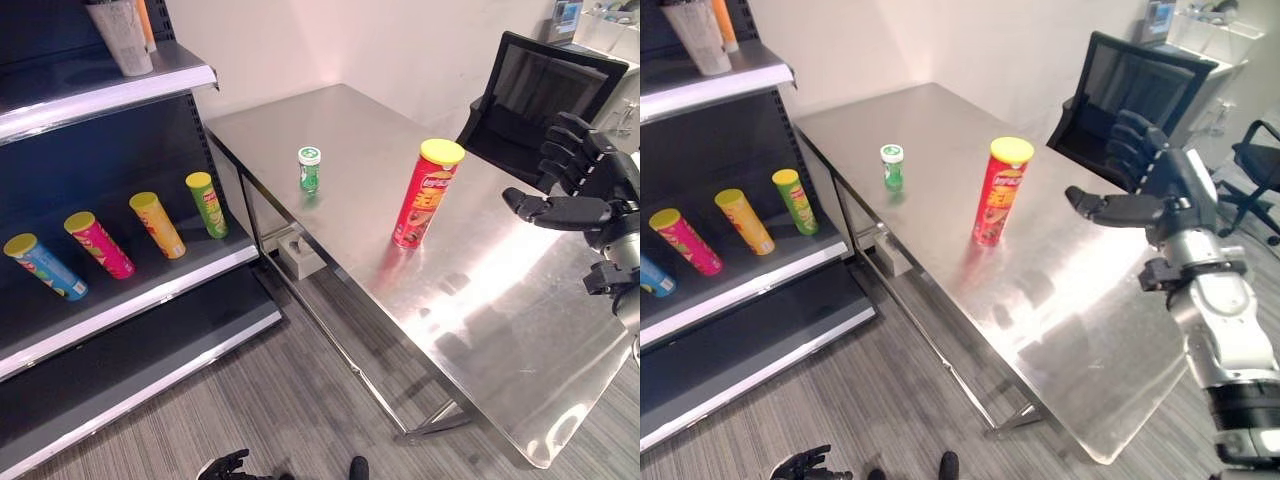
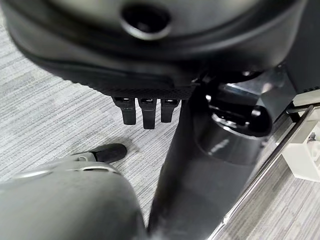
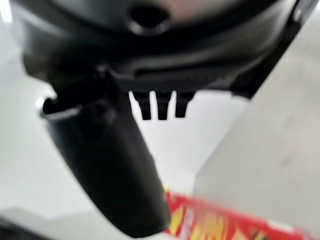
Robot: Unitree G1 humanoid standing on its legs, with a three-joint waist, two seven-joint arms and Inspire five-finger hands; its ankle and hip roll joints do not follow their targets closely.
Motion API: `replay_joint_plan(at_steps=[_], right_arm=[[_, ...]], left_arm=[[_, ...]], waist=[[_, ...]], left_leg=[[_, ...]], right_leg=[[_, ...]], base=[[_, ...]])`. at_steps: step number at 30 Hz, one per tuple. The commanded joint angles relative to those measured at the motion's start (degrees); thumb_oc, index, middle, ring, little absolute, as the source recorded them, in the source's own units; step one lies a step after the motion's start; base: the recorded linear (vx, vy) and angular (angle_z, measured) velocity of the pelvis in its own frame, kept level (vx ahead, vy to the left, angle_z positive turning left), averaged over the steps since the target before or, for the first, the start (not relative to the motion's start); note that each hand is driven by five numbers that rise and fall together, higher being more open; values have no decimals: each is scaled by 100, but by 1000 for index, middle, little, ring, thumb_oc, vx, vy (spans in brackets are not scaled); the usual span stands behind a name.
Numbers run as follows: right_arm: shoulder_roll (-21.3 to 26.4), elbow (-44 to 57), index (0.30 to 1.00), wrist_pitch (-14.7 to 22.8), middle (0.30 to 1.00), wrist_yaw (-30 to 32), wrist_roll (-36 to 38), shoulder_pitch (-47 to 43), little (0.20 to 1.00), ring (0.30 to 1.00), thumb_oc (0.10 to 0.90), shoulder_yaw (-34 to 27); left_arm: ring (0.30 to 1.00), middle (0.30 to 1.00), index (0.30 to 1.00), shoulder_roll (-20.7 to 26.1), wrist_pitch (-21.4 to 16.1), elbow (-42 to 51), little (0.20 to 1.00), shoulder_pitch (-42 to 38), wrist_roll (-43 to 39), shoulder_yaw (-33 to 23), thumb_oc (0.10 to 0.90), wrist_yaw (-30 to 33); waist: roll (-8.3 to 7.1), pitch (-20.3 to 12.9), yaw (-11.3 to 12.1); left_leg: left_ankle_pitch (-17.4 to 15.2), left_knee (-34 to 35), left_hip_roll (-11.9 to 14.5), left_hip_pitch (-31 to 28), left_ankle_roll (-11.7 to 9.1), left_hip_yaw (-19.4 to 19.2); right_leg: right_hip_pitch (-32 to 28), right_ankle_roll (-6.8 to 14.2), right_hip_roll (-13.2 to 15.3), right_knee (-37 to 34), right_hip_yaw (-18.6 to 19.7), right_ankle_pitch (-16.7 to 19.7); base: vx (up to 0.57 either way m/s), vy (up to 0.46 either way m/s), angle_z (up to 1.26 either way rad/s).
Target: Put the goods on the table back onto the shelves and tidy them up.
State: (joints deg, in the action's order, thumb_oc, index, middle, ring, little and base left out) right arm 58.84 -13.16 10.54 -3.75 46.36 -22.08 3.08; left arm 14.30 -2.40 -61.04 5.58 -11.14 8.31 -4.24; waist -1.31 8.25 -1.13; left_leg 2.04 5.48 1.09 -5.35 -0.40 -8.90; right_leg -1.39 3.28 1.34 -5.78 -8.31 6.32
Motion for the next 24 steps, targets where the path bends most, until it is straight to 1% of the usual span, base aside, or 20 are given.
replay_joint_plan(at_steps=[1,6,10,11,16,24], right_arm=[[562,-111,900,476,900,-94,476,-1078,900,900,800,-122],[804,-269,900,379,900,-187,414,-1750,900,900,800,627],[973,-446,900,312,900,-219,324,-1989,900,900,800,894],[1054,-595,900,276,900,-210,227,-2178,900,900,800,1096],[1140,-785,900,224,900,-249,158,-2438,900,900,800,1392],[1164,-730,900,206,900,-322,139,-2548,900,900,800,1588]], left_arm=[[900,900,900,265,-168,-281,900,-162,50,275,800,-13],[900,900,900,282,-190,-297,900,-172,-28,274,800,24],[900,900,900,279,-195,-313,900,-149,-26,330,800,2],[900,900,900,274,-197,-324,900,-150,-33,355,800,1],[900,900,900,255,-210,-284,900,-171,-49,431,800,0],[900,900,900,255,-225,-286,900,-204,-59,447,800,4]], waist=[[-176,-211,76],[-198,-201,153],[-214,-197,201],[-228,-198,213],[-250,-194,227],[-269,-197,239]], left_leg=[[-361,-48,278,-203,-443,-252],[-274,-48,294,-100,-509,-105],[-229,-48,304,-35,-544,-9],[-218,-48,305,-9,-559,28],[-175,-48,326,59,-587,128],[-168,-48,341,74,-607,201]], right_leg=[[-379,513,234,78,-57,-461],[-397,487,235,78,-227,-491],[-403,471,243,78,-355,-509],[-405,461,239,78,-399,-515],[-416,451,238,78,-509,-547],[-450,435,231,78,-585,-588]], base=[[11,-49,19],[9,-55,28],[18,-50,24],[12,-39,20],[12,-36,11],[11,-23,10]])
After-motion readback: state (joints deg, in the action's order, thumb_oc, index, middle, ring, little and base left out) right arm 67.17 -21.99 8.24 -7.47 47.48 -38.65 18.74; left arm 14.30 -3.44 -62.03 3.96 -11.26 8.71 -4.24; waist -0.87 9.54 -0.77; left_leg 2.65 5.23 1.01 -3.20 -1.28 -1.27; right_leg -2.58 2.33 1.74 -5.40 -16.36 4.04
